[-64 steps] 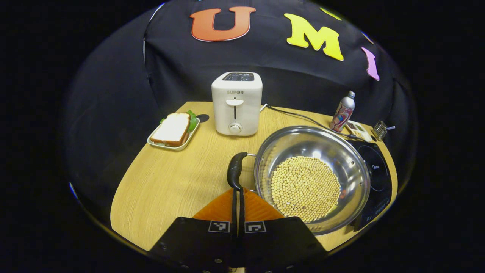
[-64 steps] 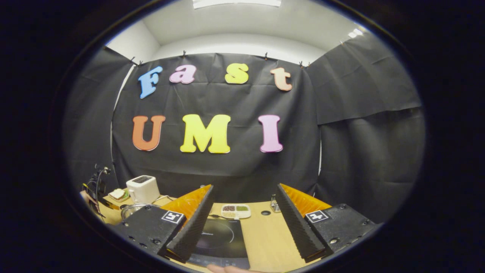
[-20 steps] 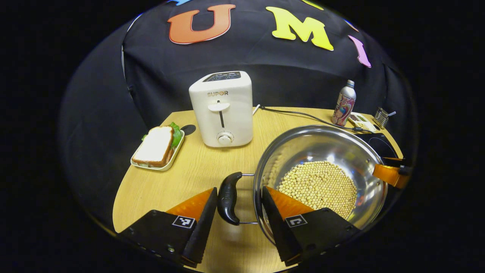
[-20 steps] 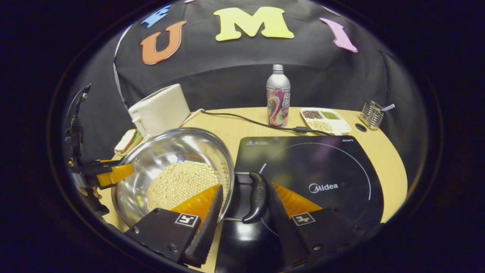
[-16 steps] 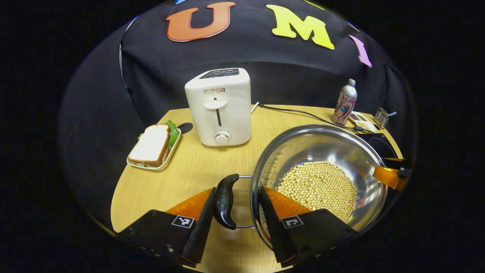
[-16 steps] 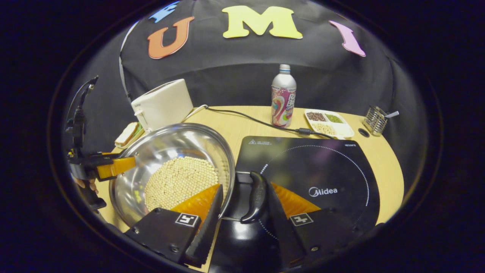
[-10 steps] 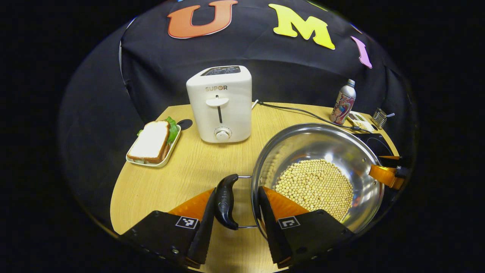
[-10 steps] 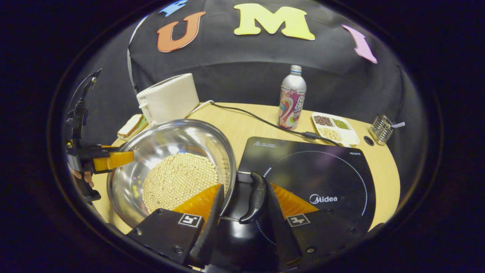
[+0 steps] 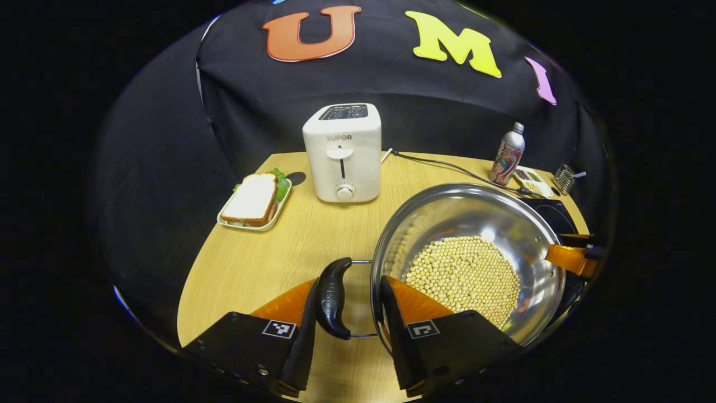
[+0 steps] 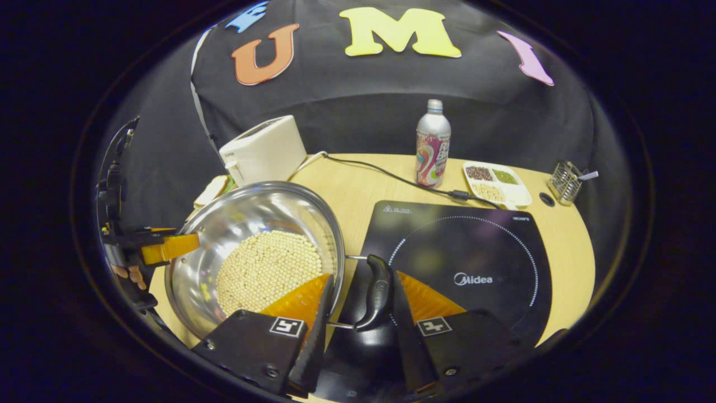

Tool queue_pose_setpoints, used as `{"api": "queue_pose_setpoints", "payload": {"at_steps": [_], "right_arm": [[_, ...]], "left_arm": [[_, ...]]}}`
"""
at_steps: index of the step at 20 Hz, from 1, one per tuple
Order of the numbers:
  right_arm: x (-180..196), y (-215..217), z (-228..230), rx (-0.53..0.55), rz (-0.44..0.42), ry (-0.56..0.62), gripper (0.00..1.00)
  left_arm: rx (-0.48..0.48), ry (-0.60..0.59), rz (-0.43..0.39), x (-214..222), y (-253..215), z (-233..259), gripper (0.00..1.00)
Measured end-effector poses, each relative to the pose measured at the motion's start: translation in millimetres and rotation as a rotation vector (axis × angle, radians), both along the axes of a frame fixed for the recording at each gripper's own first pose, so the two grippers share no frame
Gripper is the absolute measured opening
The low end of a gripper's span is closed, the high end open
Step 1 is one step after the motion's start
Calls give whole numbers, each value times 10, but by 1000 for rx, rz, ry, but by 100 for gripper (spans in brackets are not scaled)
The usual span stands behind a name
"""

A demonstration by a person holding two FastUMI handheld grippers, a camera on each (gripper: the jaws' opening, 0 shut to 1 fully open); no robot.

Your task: First push the handle of the pot to place it horizontally, then grasp the pot with both hands and set it on the induction cooktop.

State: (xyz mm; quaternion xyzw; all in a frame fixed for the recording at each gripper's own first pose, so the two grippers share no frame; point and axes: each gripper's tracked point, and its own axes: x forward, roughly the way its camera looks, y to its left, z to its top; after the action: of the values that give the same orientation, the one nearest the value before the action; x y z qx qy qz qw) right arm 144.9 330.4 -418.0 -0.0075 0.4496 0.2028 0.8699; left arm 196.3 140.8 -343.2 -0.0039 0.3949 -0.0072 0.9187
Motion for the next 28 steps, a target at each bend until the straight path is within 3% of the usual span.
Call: {"api": "queue_pose_setpoints", "payload": {"at_steps": [8,14,21,28], "right_arm": [[89,-302,1060,51,15,-78,59],[239,-726,1477,84,-10,-83,59],[520,-1489,1654,104,-71,-106,57],[703,-2129,1471,87,-152,-95,56]], "left_arm": [[-47,-93,25,-120,-204,909,57],[-21,-146,-3,-36,-582,1437,57],[2,-179,-67,127,-1357,1751,57],[-8,-155,-127,342,-2042,1582,57]]}}
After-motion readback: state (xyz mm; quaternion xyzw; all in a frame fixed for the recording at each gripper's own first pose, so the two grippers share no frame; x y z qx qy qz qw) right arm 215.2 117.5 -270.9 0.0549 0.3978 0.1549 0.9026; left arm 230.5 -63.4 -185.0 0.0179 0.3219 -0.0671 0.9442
